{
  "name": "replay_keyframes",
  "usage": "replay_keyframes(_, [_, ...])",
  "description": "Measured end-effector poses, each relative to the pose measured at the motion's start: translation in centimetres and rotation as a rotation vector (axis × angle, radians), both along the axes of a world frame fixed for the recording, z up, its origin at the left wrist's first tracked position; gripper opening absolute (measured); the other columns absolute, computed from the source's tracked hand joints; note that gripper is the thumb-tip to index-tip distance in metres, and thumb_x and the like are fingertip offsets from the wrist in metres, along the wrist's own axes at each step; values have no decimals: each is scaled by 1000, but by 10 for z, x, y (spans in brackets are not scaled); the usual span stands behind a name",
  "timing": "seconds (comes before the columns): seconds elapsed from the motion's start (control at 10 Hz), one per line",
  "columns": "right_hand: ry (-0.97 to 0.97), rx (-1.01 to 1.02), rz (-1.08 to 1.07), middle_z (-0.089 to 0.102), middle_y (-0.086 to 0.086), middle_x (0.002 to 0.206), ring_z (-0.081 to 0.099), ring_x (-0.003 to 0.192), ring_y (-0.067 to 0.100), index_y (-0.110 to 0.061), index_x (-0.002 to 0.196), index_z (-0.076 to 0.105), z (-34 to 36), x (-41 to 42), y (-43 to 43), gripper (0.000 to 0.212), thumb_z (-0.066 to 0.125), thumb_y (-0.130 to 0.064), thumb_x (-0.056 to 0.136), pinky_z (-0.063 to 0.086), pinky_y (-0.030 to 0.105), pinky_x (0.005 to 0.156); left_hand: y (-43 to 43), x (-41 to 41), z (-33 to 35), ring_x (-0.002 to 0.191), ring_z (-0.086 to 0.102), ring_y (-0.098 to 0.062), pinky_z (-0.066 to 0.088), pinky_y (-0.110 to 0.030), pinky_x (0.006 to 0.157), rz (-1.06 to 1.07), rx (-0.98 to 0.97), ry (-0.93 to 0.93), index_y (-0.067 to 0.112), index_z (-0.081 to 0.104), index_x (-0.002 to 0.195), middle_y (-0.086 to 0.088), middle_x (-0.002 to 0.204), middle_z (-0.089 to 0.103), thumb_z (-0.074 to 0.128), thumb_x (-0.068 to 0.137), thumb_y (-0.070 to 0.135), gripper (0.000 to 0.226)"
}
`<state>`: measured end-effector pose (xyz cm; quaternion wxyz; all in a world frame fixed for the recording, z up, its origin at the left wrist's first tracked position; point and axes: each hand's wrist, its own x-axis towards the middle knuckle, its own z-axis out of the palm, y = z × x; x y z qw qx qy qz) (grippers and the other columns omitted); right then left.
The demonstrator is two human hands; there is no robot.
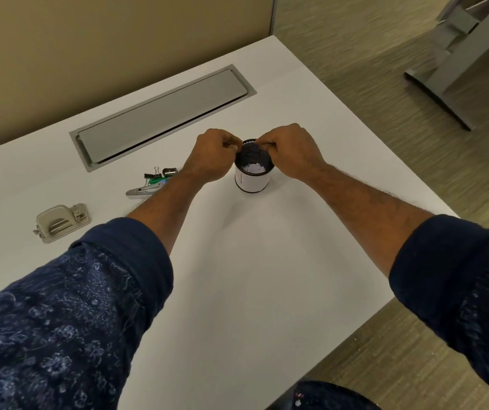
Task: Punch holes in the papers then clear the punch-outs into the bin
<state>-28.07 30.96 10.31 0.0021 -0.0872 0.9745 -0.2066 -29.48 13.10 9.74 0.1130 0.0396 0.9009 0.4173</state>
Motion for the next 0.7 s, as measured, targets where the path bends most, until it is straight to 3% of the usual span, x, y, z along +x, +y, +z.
replay_keyframes(0.2, [18,69,-48,75,5,96,67,88,26,-18,102,74,4,0,-4,20,63,-25,87,53,34,77,1,2,2,91,60,-8,43,-18,80,-19,-36,51,10,73,113,-6,113,72,57,94,17,26])
replay_keyframes(0.3, [-15,21,-25,72,7,108,65,97,27,-14,109,72,8,4,-6,26,56,-11,89,52,38,86,0,6,4,96,63,-11,42,-18,82,-36,-52,63,10,71,115,-5,115,72,59,93,18,26])
replay_keyframes(0.4, [-13,-46,33,68,9,118,62,108,27,-10,118,66,8,10,-7,30,55,-10,90,48,39,97,-4,11,2,105,60,-13,41,-19,87,-48,-41,59,12,60,130,-6,127,65,63,92,21,39])
replay_keyframes(0.6, [-19,-44,133,39,8,152,33,141,23,-12,141,45,4,26,-16,60,68,-24,87,26,38,118,-18,30,-1,146,28,-24,26,-42,119,-179,-199,139,13,28,152,-7,159,30,67,90,33,75])
replay_keyframes(0.7, [-11,-9,161,34,10,155,29,144,26,-11,143,41,0,37,-25,67,69,-31,86,22,41,119,-25,45,-2,149,20,-26,25,-51,118,-220,-287,122,15,21,155,-8,163,21,66,91,36,81])
